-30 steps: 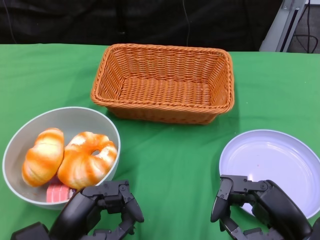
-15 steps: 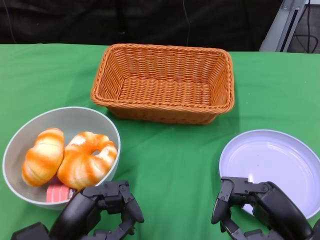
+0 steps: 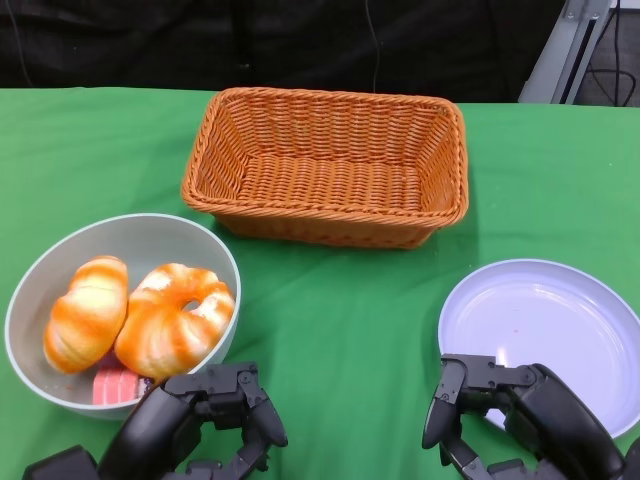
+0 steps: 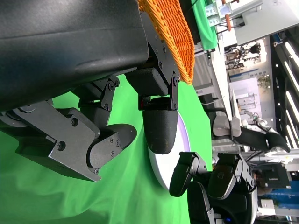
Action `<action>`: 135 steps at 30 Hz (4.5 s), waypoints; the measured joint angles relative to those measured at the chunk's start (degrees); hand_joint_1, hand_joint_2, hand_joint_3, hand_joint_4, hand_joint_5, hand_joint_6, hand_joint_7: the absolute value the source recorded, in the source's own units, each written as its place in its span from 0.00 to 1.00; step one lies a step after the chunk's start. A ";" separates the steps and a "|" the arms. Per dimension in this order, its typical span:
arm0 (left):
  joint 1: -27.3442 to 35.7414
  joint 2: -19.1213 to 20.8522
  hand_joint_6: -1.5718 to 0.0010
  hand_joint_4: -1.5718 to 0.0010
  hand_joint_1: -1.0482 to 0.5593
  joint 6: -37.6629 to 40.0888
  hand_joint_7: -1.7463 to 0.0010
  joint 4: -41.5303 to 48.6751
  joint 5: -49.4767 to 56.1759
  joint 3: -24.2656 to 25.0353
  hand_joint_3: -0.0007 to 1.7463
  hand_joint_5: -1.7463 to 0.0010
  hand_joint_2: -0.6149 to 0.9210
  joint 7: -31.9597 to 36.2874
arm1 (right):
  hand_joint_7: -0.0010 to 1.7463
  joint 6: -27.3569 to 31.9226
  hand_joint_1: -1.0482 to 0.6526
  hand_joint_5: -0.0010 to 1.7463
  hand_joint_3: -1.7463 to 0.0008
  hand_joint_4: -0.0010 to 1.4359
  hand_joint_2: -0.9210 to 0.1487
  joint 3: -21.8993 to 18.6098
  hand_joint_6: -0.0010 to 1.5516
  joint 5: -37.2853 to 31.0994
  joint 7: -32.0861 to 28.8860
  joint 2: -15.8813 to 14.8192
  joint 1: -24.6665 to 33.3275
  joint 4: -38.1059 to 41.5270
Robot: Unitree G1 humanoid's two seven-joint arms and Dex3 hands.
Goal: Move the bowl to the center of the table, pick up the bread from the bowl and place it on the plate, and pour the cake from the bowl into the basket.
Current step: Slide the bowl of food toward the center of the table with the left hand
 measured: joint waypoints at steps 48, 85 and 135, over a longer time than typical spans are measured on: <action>-22.89 17.10 0.70 0.71 0.19 -2.46 1.00 30.39 11.63 22.19 0.25 1.00 1.00 26.41 | 0.77 0.79 0.66 0.93 0.27 0.53 0.44 0.51 0.50 -2.36 -2.88 0.31 -0.92 0.85; -18.77 12.73 0.90 0.93 0.10 24.47 1.00 18.20 1.81 15.84 0.38 1.00 1.00 12.40 | 0.78 1.03 0.64 0.94 0.29 0.53 0.43 1.67 0.49 -2.33 -3.05 0.52 -1.41 0.80; -3.63 1.76 0.90 0.92 0.13 51.95 0.99 -21.53 -1.03 6.38 0.36 0.99 1.00 18.62 | 0.78 1.00 0.64 0.94 0.29 0.53 0.43 2.36 0.49 -2.43 -3.71 0.56 -2.22 0.98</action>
